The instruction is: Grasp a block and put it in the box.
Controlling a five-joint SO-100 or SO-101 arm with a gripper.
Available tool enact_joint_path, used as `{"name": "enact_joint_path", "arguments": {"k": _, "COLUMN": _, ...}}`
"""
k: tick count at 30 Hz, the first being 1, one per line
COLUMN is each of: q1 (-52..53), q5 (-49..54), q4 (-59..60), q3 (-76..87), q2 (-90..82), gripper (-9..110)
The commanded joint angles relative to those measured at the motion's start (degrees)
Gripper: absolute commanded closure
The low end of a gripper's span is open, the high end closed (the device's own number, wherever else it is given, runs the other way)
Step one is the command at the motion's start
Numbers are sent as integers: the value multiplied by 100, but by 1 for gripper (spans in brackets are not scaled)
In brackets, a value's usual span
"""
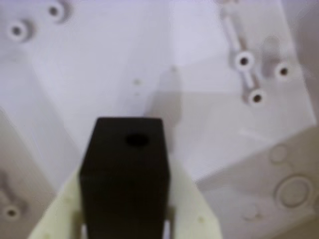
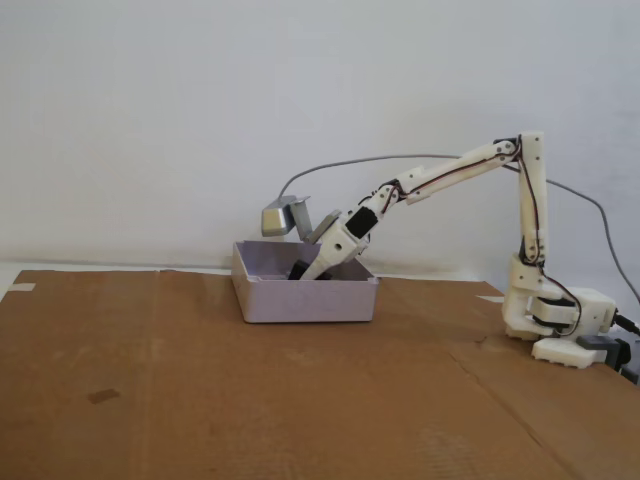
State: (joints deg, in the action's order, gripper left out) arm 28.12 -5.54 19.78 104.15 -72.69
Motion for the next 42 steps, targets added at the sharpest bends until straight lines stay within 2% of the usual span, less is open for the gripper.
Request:
{"name": "enact_joint_path", "arguments": {"k": 1, "q1": 97, "q5": 53, "q4": -290, "q3": -765, "q2": -193, "gripper": 102}}
{"name": "enact_joint_path", "arguments": {"k": 10, "q1": 97, "q5": 53, "q4": -281, "q3": -756, "q2": -167, "gripper": 101}}
{"name": "enact_joint_path", "arguments": {"k": 16, "q1": 53, "q5": 53, "q4": -281, "q3": -756, "q2": -167, "gripper": 83}}
{"name": "enact_joint_path", "arguments": {"k": 19, "q1": 44, "q5": 53, "q4": -281, "q3": -756, "q2": -167, "gripper": 79}}
{"name": "enact_joint_path", "arguments": {"k": 42, "q1": -325, "q5": 62, "q4": -220, "q3": -984, "q2": -729, "gripper": 79}}
